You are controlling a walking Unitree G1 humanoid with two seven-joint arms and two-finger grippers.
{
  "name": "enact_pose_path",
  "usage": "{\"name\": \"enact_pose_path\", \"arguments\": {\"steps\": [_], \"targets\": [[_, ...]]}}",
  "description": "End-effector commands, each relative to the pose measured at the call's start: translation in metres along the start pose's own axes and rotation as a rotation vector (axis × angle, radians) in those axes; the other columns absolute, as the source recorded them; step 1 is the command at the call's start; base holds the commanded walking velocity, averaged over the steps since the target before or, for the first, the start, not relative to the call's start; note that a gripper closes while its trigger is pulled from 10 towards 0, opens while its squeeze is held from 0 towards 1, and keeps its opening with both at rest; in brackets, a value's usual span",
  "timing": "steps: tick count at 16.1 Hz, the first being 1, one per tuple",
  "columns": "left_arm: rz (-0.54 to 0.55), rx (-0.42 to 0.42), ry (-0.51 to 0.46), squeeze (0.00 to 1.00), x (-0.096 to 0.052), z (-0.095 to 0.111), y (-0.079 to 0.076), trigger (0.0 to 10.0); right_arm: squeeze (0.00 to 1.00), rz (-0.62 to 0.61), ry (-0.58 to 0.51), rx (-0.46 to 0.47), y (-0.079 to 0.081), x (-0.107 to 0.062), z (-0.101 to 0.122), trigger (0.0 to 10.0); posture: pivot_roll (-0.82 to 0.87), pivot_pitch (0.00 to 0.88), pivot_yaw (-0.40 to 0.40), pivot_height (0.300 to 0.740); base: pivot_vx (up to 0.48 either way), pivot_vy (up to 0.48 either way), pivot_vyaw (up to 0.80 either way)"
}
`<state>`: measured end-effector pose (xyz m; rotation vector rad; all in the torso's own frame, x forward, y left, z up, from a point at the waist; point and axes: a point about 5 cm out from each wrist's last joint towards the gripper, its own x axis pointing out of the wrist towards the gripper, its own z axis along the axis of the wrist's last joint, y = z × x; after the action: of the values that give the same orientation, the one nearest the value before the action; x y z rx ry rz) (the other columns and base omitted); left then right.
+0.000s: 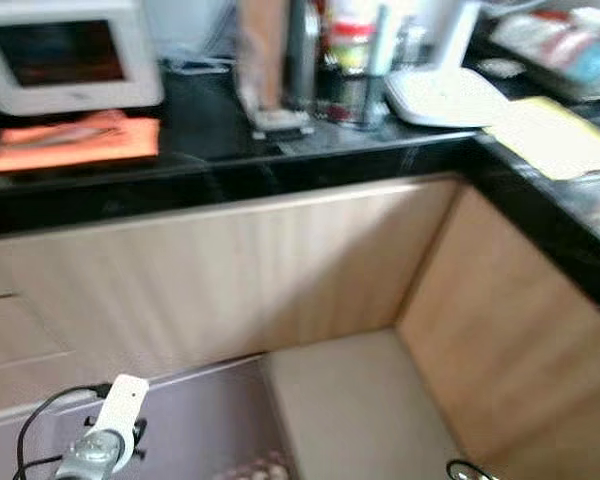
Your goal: Kitchen organization
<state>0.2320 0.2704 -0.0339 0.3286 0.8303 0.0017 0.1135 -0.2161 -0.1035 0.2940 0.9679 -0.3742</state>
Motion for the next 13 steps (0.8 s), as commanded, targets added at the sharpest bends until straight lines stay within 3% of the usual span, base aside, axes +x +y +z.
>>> {"name": "enact_pose_path", "arguments": {"steps": [1,4,6,9,13], "targets": [[-0.012,0.025,0.011,0.00,0.001,0.001,-0.002,10.0,0.00,-0.015,0.004,0.021,-0.004,0.000,0.000,10.0,0.25,0.000,0.020,0.740,0.000,0.000,0.00],[-0.018,0.041,-0.022,0.00,0.004,0.017,-0.004,10.0,0.00,-0.015,0.007,0.021,0.007,0.000,-0.004,10.0,0.23,0.000,0.029,0.740,0.000,0.000,0.00],[-0.030,0.013,-0.078,0.00,0.006,0.030,-0.010,10.0,0.00,-0.019,-0.013,0.027,0.005,0.000,0.000,10.0,0.21,0.000,0.028,0.740,0.000,0.000,0.00],[-0.051,-0.014,-0.101,0.00,0.006,0.031,-0.021,10.0,0.00,-0.049,-0.019,0.050,-0.003,-0.001,0.000,10.0,0.19,0.000,0.010,0.740,0.000,0.000,0.00],[-0.059,-0.065,-0.091,0.00,0.007,0.027,-0.031,10.0,0.00,-0.071,-0.006,0.045,-0.010,0.000,0.003,10.0,0.17,0.000,-0.008,0.740,0.000,0.000,-0.66]]}}
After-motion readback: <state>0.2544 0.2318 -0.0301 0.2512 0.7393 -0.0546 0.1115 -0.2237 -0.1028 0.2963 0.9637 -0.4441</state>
